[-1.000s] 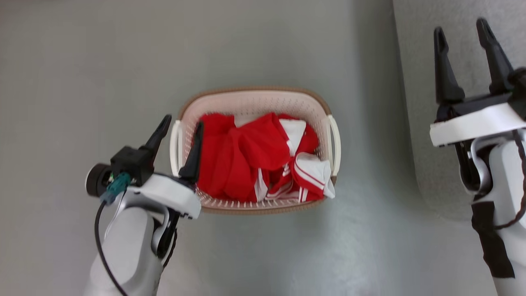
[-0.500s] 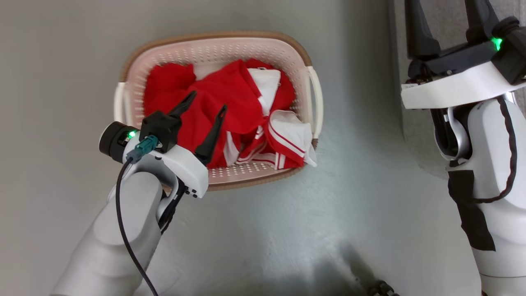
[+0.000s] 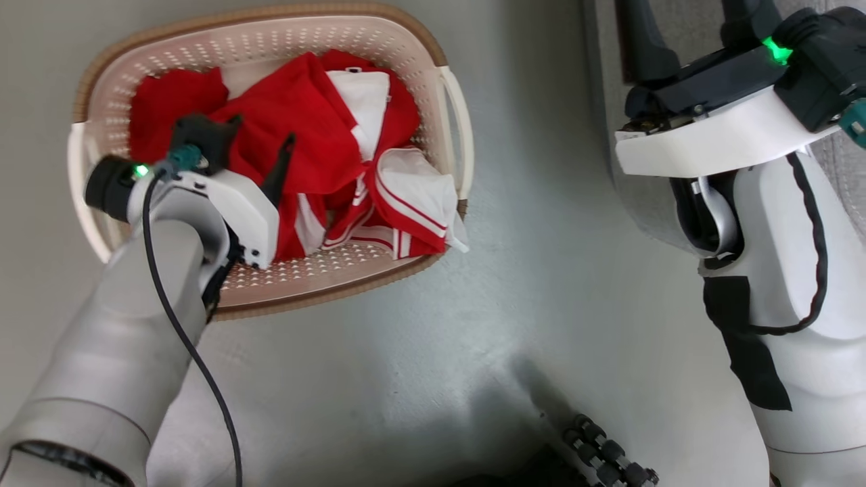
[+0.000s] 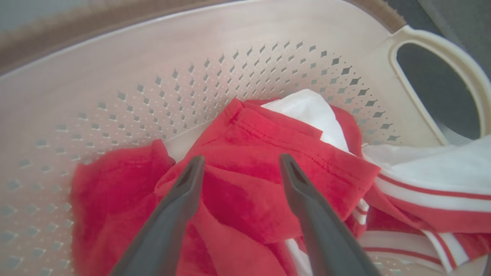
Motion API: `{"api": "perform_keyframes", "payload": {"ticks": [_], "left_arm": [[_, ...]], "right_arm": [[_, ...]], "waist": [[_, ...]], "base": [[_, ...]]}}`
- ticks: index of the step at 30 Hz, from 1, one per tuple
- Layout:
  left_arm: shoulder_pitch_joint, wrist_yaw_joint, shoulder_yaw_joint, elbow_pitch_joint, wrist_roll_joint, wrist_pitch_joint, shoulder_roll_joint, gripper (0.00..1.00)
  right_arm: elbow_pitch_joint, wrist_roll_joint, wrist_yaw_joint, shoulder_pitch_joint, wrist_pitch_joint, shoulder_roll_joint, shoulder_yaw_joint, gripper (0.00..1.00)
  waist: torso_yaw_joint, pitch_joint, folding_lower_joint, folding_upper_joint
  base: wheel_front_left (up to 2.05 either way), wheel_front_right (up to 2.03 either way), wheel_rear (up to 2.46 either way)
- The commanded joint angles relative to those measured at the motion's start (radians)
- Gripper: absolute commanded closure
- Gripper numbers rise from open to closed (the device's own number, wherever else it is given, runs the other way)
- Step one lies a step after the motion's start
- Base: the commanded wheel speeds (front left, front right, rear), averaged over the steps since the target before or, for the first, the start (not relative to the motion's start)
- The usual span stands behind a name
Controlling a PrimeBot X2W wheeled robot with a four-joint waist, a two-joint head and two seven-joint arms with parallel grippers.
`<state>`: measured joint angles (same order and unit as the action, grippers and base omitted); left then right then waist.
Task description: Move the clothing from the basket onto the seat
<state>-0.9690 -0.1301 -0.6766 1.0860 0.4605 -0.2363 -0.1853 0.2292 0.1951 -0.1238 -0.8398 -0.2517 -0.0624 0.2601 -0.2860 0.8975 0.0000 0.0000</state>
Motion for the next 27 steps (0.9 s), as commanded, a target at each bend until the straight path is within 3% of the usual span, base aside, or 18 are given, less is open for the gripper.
{"api": "perform_keyframes", "payload": {"ticks": [1, 10, 18, 19, 20, 27], "left_arm": [[-0.014, -0.001, 0.007, 0.004, 0.004, 0.006, -0.023, 0.0], [-0.093, -0.001, -0.009, 0.131, 0.082, 0.13, -0.046, 0.0], [-0.093, -0.001, -0.031, 0.141, 0.153, 0.221, -0.057, 0.0], [-0.093, -0.001, -0.036, 0.137, 0.16, 0.221, -0.057, 0.67], [-0.092, -0.001, -0.044, 0.128, 0.164, 0.218, -0.057, 1.0], [-0.079, -0.001, -0.083, 0.09, 0.193, 0.152, -0.058, 1.0]], "right_arm": [[-0.033, 0.015, -0.007, 0.014, -0.01, 0.01, 0.014, 0.0], [-0.065, 0.08, -0.007, 0.005, -0.01, 0.012, 0.06, 0.0], [-0.078, 0.1, -0.007, 0.008, -0.01, 0.012, 0.063, 0.0], [-0.078, 0.1, -0.007, 0.009, -0.01, 0.012, 0.058, 0.0], [-0.078, 0.1, -0.007, 0.009, -0.01, 0.012, 0.055, 0.0], [-0.065, 0.092, -0.007, 0.013, -0.01, 0.012, 0.032, 0.0]], "waist": [[-0.02, 0.018, 0.0, 0.0], [-0.069, 0.057, 0.0, 0.0], [-0.084, 0.066, 0.0, 0.0], [-0.084, 0.066, 0.0, 0.0], [-0.083, 0.066, 0.0, 0.0], [-0.069, 0.04, 0.0, 0.0]], "base": [[0.0, 0.0, 0.0], [0.0, 0.0, 0.0], [0.0, 0.0, 0.0], [0.0, 0.0, 0.0], [0.0, 0.0, 0.0], [0.0, 0.0, 0.0]]}}
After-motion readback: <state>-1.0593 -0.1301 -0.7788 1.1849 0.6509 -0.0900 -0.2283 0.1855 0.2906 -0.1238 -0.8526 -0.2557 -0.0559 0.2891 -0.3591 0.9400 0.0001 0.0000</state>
